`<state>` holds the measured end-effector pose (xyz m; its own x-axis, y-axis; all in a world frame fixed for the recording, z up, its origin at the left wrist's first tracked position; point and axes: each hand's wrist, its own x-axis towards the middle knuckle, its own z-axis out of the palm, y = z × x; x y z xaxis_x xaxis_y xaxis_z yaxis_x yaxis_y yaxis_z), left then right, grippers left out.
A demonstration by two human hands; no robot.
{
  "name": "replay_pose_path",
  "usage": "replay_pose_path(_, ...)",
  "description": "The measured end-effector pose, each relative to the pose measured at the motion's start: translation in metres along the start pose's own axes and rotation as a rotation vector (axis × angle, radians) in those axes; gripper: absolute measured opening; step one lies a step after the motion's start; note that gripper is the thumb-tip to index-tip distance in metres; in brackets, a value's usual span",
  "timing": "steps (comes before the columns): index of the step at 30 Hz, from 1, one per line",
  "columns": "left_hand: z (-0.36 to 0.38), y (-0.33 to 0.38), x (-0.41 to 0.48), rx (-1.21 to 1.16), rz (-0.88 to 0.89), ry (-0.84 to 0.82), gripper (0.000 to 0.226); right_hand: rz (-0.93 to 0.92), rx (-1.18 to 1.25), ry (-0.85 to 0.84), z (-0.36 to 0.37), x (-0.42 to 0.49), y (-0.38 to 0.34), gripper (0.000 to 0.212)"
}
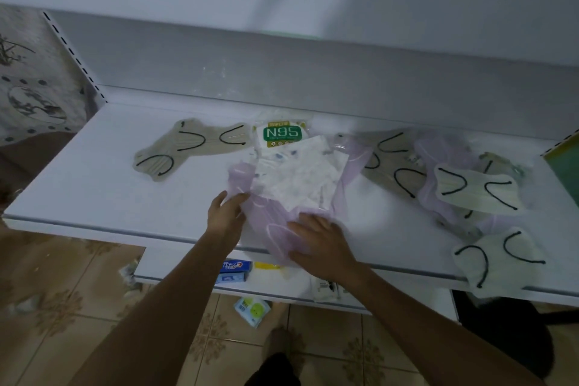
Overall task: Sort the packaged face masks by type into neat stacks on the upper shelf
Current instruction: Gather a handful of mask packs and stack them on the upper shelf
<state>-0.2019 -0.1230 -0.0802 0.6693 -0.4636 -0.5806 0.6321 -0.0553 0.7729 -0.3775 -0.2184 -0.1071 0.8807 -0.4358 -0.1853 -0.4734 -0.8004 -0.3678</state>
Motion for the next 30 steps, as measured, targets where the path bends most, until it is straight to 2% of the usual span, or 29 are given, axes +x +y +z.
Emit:
replay_pose_path(2,0.0,-0.004,-0.001,0.06,-0.012,0.043,0.038,-0.094,0.042,-0.009,0.001,0.005,-0.007,0.066)
replay_pose_path(5,-0.001,-0.007,0.003,0.249,0.02,0.053,0.056,-0.071,0.1,0.044,-0.008,0.014,-0.01,0.064)
replay_pose_path(8,-0.002,-0.002,0.006,0.397,0.067,0.026,0.065,0.021,-0.09,0.248,-0.022,0.031,-0.005,0.058)
replay_pose_path(10,-0.003,0.0,0.01,0.684,0.133,0.051,0.06,0.05,-0.218,0.299,-0.029,0.048,-0.003,0.065)
replay_pose_path(12,-0.004,0.0,0.012,0.932,0.171,0.123,0.057,0.09,-0.282,0.14,-0.032,0.065,-0.003,0.081)
replay_pose_path(14,-0.007,0.001,0.016,0.948,0.128,0.177,0.064,0.138,-0.26,-0.003,-0.035,0.078,-0.005,0.089)
replay_pose_path(16,-0.01,0.007,0.017,0.858,0.105,0.212,0.068,0.165,-0.187,-0.029,-0.038,0.087,-0.005,0.083)
replay_pose_path(18,-0.013,0.012,0.015,0.836,0.157,0.25,0.068,0.187,-0.187,-0.01,-0.041,0.09,-0.004,0.069)
replay_pose_path(20,-0.018,0.014,0.012,1.03,0.294,0.379,0.064,0.177,-0.259,0.028,-0.042,0.089,-0.002,0.057)
replay_pose_path(22,-0.02,0.015,0.009,1.195,0.456,0.467,0.05,0.166,-0.286,0.054,-0.04,0.083,-0.003,0.048)
replay_pose_path(24,-0.017,0.016,0.011,1.137,0.482,0.333,0.035,0.165,-0.18,0.087,-0.036,0.075,-0.003,0.04)
replay_pose_path(26,-0.009,0.018,0.013,1.002,0.335,0.186,0.031,0.12,0.0,0.214,-0.035,0.07,-0.001,0.031)
replay_pose_path(28,-0.002,0.017,0.015,0.905,0.222,0.179,0.033,0.123,0.307,0.4,-0.044,0.069,-0.002,0.023)
replay_pose_path(30,0.004,0.013,0.017,0.845,0.168,0.194,0.035,0.231,0.587,0.464,-0.056,0.073,-0.005,0.016)
